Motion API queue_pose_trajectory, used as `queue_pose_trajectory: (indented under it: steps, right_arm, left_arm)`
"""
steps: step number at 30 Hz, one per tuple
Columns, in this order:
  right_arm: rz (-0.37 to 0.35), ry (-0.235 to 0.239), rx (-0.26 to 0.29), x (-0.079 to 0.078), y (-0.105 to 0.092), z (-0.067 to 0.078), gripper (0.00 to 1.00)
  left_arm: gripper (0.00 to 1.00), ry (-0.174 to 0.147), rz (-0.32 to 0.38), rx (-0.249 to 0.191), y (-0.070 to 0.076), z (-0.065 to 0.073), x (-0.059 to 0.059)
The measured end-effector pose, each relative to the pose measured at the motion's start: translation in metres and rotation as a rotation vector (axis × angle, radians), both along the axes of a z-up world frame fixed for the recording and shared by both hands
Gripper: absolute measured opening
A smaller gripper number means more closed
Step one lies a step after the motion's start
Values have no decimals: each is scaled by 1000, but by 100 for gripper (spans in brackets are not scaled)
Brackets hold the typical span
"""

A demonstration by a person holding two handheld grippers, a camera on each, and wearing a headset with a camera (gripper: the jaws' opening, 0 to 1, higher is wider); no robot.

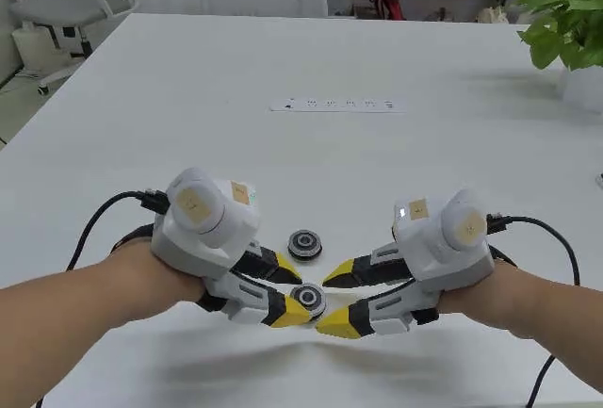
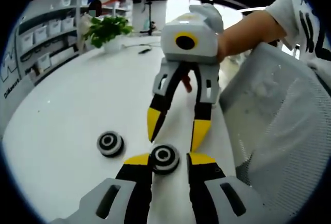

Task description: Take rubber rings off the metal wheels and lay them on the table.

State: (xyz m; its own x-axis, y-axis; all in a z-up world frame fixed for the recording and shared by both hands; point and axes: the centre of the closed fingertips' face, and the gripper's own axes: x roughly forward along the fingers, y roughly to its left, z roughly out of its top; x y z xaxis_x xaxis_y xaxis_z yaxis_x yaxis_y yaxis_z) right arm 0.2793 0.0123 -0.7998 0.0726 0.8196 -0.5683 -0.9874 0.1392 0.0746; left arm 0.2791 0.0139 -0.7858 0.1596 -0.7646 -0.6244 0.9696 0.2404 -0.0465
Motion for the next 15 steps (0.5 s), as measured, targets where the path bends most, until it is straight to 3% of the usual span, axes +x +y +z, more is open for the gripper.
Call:
queue_pose_trajectory:
  steps: [2,9,11,15]
  right_arm:
    - [-1,2,0,-1,0,0,32]
    - [-1,4,6,-2,1,0,32]
    - [-2,7,7,-2,1,0,32]
    - [-1,10,5,-3,1,-1,32]
  left_arm:
    - [26,17,20,-22,-1,0,1]
    - [19,11,39,-27,2,-6,3]
    - [18,-9,27,-19,2,-8,2]
    - [14,-23,46,-44,2,-7,6]
